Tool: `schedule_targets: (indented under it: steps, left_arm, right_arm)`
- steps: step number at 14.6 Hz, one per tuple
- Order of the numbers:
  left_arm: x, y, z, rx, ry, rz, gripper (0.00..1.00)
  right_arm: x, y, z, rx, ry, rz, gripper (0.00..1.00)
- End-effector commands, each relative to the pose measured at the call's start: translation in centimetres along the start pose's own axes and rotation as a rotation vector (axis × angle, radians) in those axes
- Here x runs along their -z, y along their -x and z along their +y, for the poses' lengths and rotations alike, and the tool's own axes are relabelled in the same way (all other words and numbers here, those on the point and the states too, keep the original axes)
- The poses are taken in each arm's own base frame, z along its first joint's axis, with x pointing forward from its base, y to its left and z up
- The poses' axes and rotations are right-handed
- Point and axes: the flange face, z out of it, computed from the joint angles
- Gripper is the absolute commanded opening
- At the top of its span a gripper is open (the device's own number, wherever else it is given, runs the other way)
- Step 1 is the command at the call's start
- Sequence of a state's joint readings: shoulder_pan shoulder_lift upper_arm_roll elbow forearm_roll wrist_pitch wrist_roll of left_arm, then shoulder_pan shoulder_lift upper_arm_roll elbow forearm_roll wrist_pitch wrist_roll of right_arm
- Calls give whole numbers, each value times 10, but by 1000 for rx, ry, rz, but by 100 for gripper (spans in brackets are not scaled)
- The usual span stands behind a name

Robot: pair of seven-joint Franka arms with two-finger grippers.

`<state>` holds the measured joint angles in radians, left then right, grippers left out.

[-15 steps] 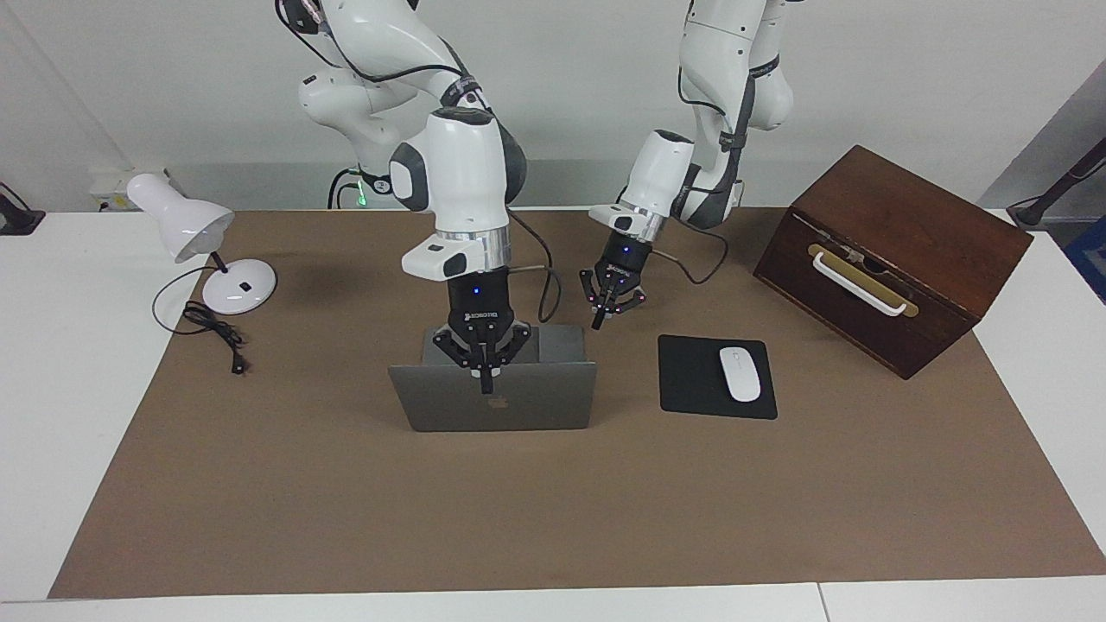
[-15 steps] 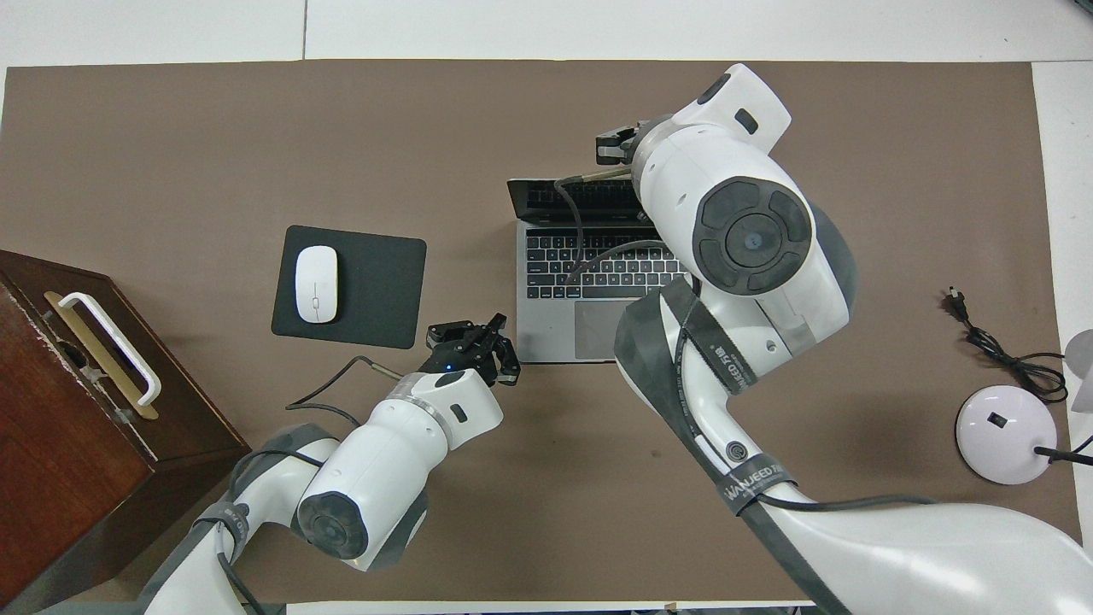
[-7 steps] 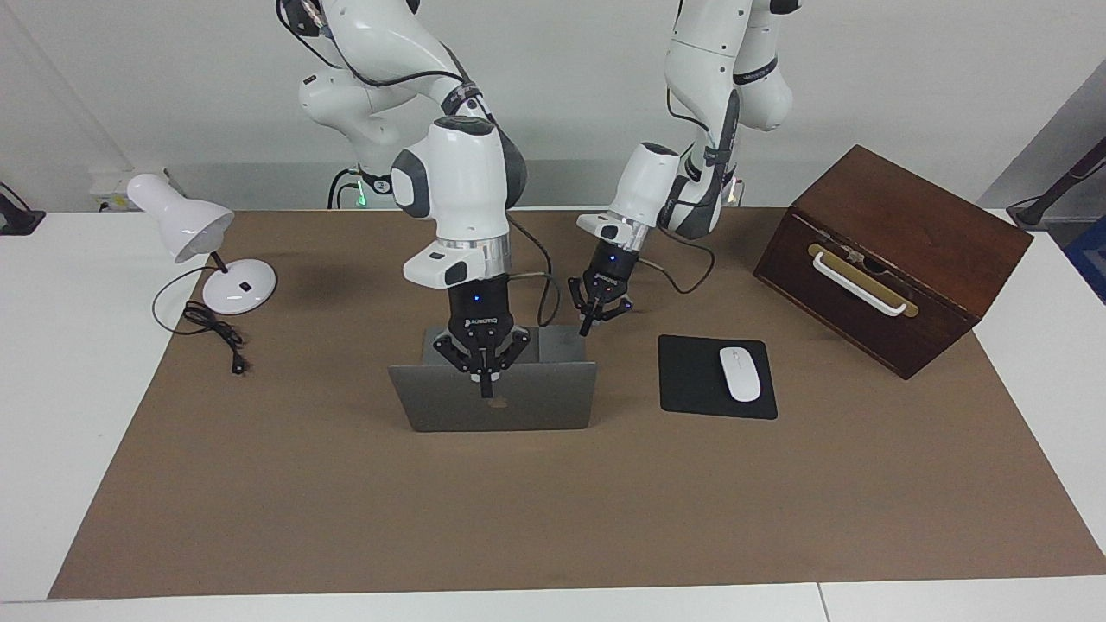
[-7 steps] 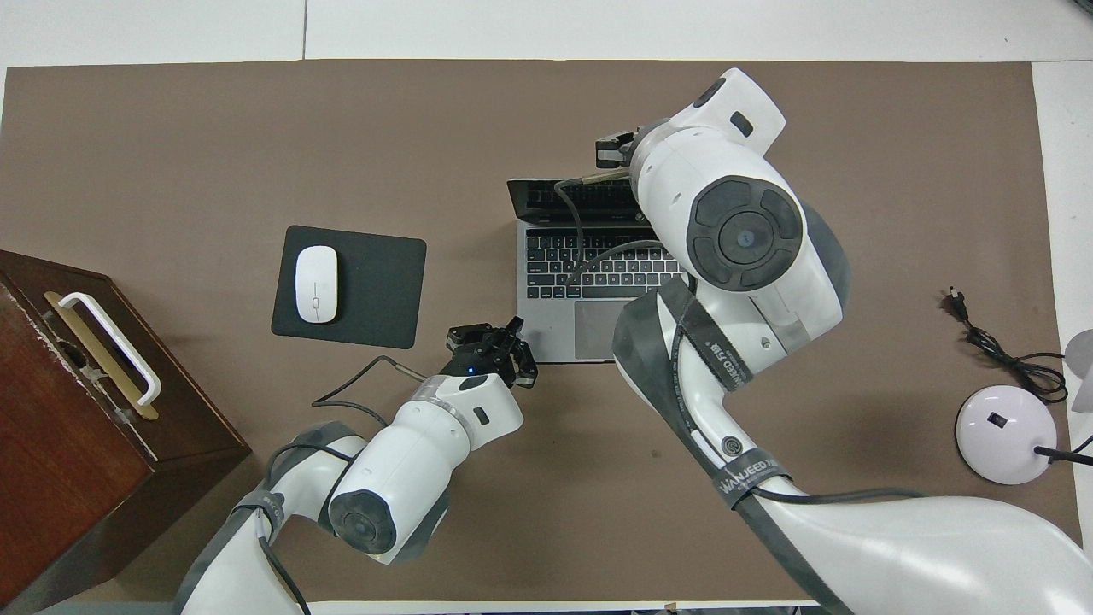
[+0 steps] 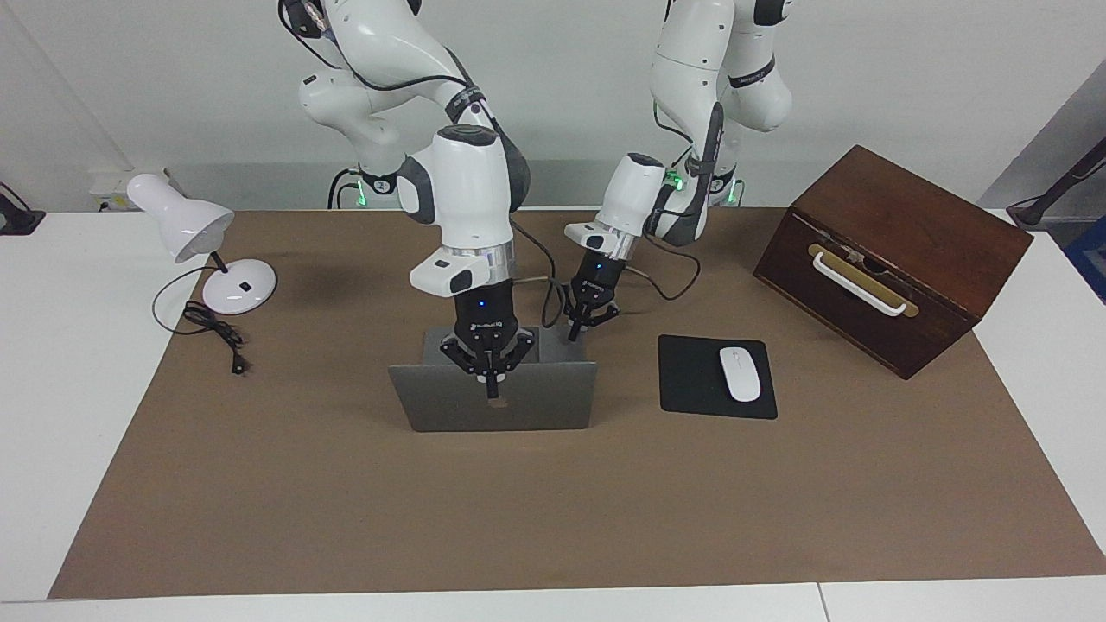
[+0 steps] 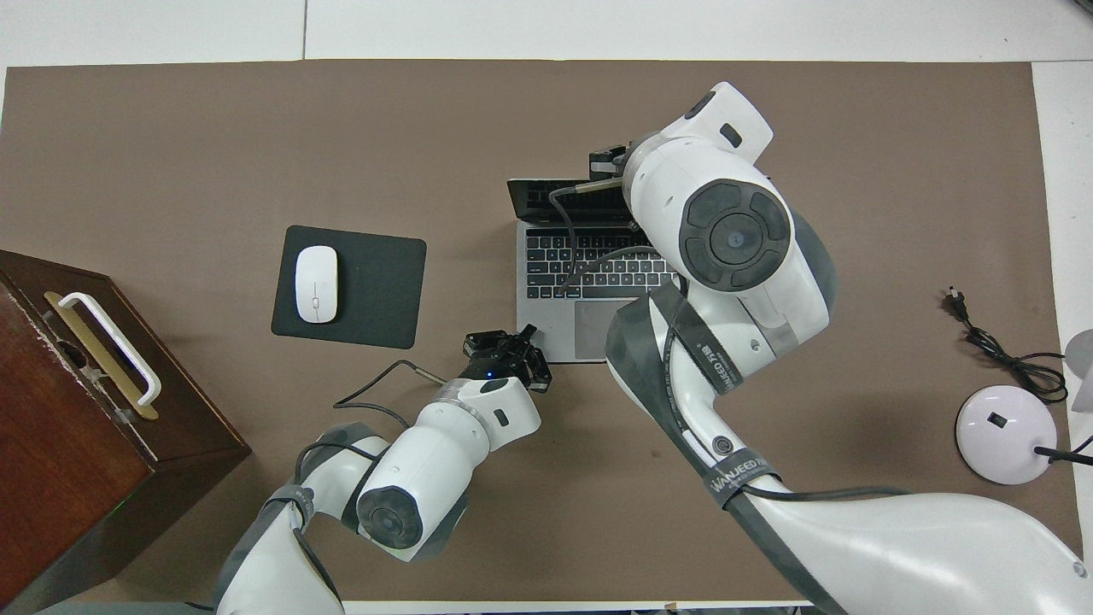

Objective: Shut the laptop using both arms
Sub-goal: 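Push the laptop lid down shut with the right gripper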

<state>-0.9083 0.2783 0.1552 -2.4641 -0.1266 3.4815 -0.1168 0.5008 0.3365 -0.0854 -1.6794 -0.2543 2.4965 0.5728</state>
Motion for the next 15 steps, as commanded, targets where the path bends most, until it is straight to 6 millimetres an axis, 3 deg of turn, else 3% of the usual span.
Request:
schedule_targets:
  steps: [1,7,15]
  left_arm:
    - [-5,3,0,-5,-8,8,0]
    - [-6,15,-1,-23,-11,-15,0]
    - [-6,33,-6,-77,-18,-52,0]
  right_arm:
    - [0,22,0,-13,-37,-58,0]
    - [-4,63,-3,-47,-70,-241,0]
    - [-28,90,13,3,-123,-415,0]
